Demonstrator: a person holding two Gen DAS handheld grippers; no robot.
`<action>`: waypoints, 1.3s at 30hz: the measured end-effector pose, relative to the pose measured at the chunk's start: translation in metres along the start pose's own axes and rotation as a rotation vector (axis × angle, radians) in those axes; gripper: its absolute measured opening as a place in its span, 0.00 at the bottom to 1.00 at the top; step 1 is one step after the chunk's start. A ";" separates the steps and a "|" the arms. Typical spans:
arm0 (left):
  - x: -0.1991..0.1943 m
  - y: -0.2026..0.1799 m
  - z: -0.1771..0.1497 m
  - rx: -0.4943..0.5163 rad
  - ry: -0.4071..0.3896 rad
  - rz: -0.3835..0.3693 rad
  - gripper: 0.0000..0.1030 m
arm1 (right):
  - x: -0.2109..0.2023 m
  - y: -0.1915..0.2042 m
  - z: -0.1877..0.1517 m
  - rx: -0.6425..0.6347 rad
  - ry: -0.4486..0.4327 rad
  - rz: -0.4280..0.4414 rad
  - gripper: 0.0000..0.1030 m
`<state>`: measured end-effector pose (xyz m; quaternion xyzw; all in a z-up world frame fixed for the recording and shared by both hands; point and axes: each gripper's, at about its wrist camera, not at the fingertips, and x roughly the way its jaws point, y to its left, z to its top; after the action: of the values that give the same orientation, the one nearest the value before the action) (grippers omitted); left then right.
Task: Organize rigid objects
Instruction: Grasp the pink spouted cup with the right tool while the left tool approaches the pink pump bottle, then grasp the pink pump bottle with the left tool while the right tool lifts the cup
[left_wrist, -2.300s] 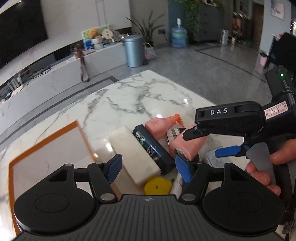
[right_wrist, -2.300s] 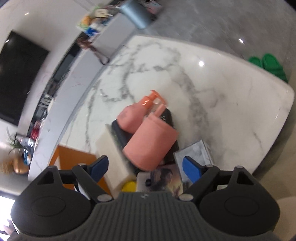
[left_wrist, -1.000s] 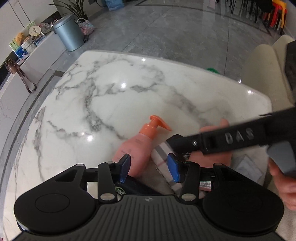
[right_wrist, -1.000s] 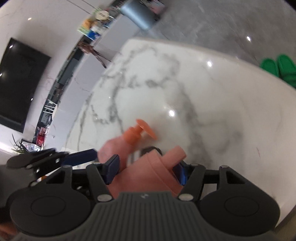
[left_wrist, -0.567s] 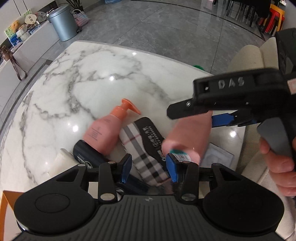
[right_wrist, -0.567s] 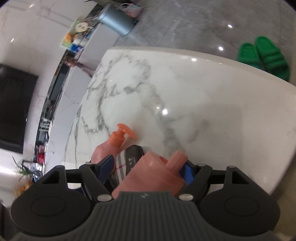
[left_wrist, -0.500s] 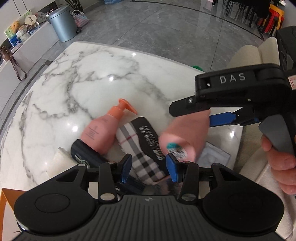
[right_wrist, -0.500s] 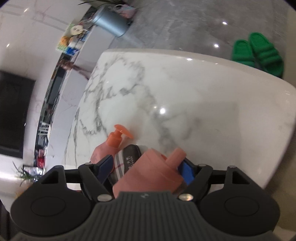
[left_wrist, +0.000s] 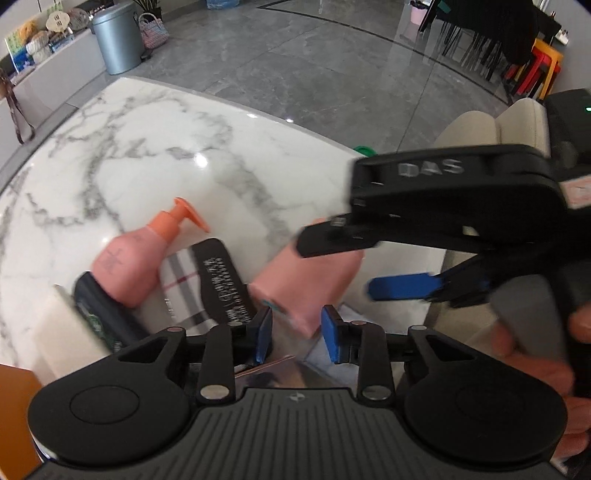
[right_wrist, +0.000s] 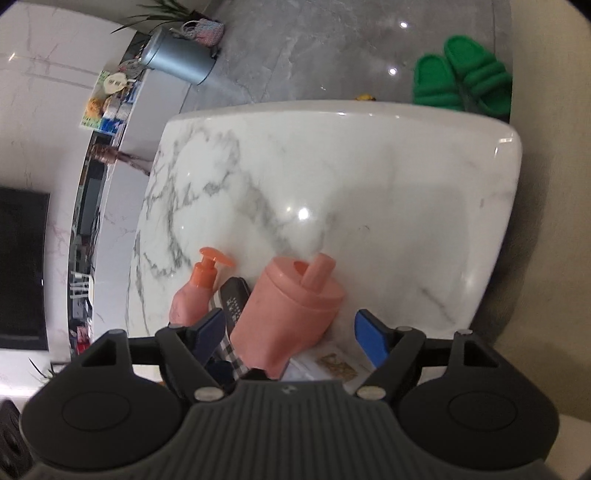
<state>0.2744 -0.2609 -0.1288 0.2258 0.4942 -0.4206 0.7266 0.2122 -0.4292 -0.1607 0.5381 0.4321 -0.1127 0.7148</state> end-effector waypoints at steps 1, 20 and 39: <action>0.001 0.000 0.000 -0.003 -0.009 -0.008 0.36 | 0.005 -0.002 0.001 0.022 0.014 0.008 0.74; 0.022 0.065 0.049 0.195 0.042 0.240 0.48 | 0.045 0.046 0.016 -0.335 -0.060 -0.019 0.63; 0.041 0.065 0.055 0.191 0.028 0.326 0.30 | 0.058 0.052 0.018 -0.418 -0.088 0.031 0.58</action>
<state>0.3645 -0.2820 -0.1494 0.3766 0.4188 -0.3392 0.7535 0.2887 -0.4071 -0.1683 0.3795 0.4059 -0.0331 0.8308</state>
